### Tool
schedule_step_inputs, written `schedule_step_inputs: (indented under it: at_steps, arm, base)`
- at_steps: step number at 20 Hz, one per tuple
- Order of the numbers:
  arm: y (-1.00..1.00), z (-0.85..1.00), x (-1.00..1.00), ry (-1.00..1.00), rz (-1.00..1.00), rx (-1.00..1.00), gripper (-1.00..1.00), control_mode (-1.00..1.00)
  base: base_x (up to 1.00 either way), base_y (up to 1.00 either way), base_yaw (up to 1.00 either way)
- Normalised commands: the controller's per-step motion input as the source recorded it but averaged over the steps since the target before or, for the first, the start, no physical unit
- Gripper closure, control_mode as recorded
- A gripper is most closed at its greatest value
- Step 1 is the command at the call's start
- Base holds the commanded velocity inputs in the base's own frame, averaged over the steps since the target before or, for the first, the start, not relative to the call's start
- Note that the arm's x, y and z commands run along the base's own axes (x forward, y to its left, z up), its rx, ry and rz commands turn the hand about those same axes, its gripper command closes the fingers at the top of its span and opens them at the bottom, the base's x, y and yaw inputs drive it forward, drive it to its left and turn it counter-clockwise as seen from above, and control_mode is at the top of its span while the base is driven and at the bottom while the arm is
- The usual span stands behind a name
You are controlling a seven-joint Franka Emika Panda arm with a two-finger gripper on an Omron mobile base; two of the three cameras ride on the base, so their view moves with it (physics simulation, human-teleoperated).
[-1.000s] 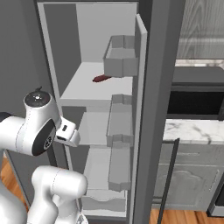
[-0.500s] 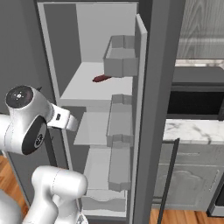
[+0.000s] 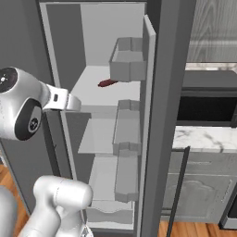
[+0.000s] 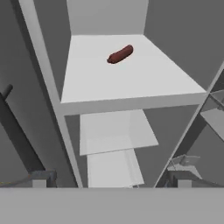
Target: Retrieve the sausage and cheese from the fridge and place them on the cutting board on the counter.
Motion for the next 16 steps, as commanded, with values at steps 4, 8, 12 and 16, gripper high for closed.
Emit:
schedule_step_inputs:
  at_steps: [4, 8, 12, 16]
  arm:
    - [-0.23, 0.11, 0.75, 0.00, 0.00, 0.00, -1.00, -1.00]
    - [-0.16, 0.02, 0.59, -0.08, 0.00, 0.00, -1.00, -1.00]
    - [0.00, 0.07, 0.69, -0.04, -0.02, 0.02, -1.00, -1.00]
    - [0.00, 0.00, 0.53, -0.03, -0.09, 0.04, -1.00, -1.00]
  base:
    - [0.00, 0.00, 0.00]
    - [0.00, 0.00, 0.00]
    - [0.00, 0.00, 0.00]
    - [0.00, 0.00, 0.00]
